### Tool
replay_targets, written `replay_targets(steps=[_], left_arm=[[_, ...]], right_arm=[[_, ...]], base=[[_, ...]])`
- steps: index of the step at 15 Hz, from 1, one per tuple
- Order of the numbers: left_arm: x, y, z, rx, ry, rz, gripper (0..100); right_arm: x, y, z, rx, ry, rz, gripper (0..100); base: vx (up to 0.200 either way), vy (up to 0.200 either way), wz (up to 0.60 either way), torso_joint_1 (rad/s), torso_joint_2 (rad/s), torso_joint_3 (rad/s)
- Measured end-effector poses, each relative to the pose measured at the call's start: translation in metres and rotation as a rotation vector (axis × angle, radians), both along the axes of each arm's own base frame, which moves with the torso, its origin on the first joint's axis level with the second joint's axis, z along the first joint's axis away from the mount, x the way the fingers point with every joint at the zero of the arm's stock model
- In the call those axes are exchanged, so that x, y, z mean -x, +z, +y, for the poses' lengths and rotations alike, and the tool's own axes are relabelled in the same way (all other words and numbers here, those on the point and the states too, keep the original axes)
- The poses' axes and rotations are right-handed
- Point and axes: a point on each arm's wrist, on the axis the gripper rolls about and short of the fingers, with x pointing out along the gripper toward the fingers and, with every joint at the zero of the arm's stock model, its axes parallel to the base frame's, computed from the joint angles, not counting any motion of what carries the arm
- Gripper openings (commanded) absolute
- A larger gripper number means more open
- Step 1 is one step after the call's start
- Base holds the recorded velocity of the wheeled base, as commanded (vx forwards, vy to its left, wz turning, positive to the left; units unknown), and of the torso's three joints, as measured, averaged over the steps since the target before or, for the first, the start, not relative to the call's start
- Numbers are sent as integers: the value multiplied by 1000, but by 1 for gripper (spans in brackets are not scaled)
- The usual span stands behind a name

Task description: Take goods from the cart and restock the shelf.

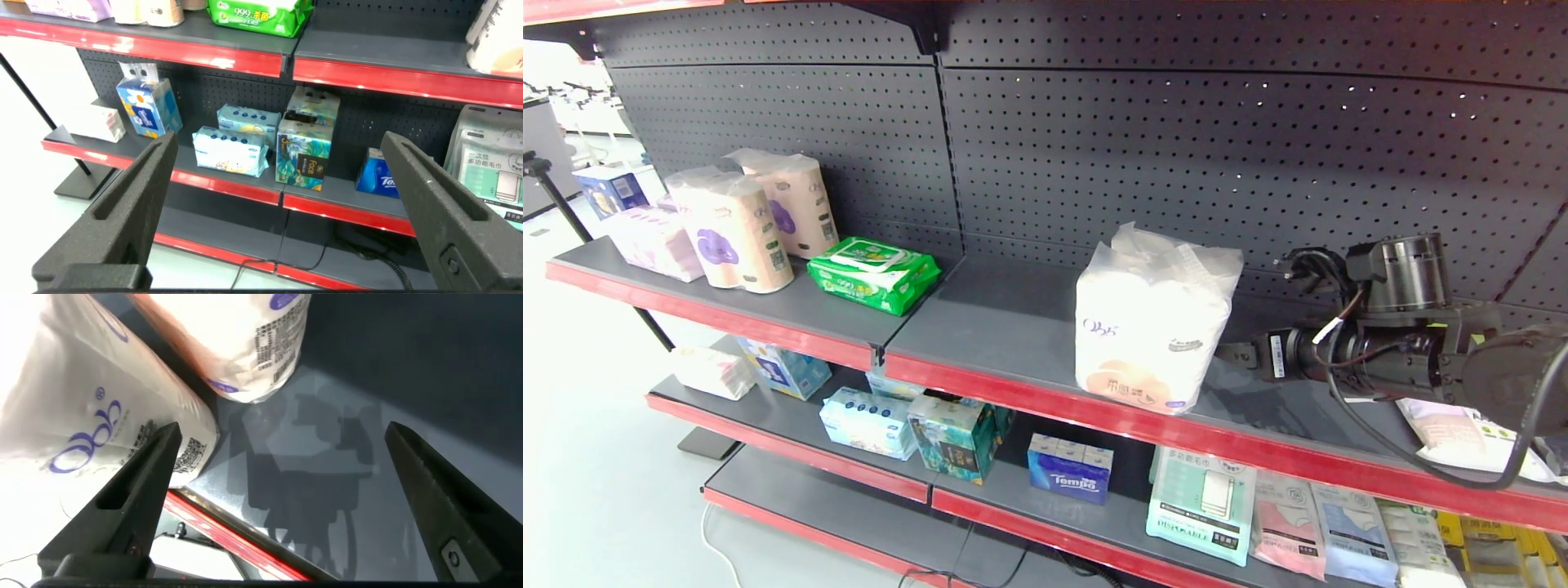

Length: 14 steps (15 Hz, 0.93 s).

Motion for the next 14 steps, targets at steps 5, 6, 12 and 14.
replay_targets(steps=[5, 6, 12, 14], left_arm=[[0, 0, 0, 0, 0, 0, 100], [0, 0, 0, 0, 0, 0, 100], [0, 0, 0, 0, 0, 0, 100], [0, 0, 0, 0, 0, 0, 100]], right_arm=[[1, 0, 5, -5, 0, 1, 100], [1, 0, 7, -11, -3, 2, 100], [1, 0, 10, -13, 0, 2, 100], [1, 0, 9, -12, -3, 2, 100]], base=[[0, 0, 0, 0, 0, 0], [0, 0, 0, 0, 0, 0], [0, 0, 0, 0, 0, 0], [0, 0, 0, 0, 0, 0]])
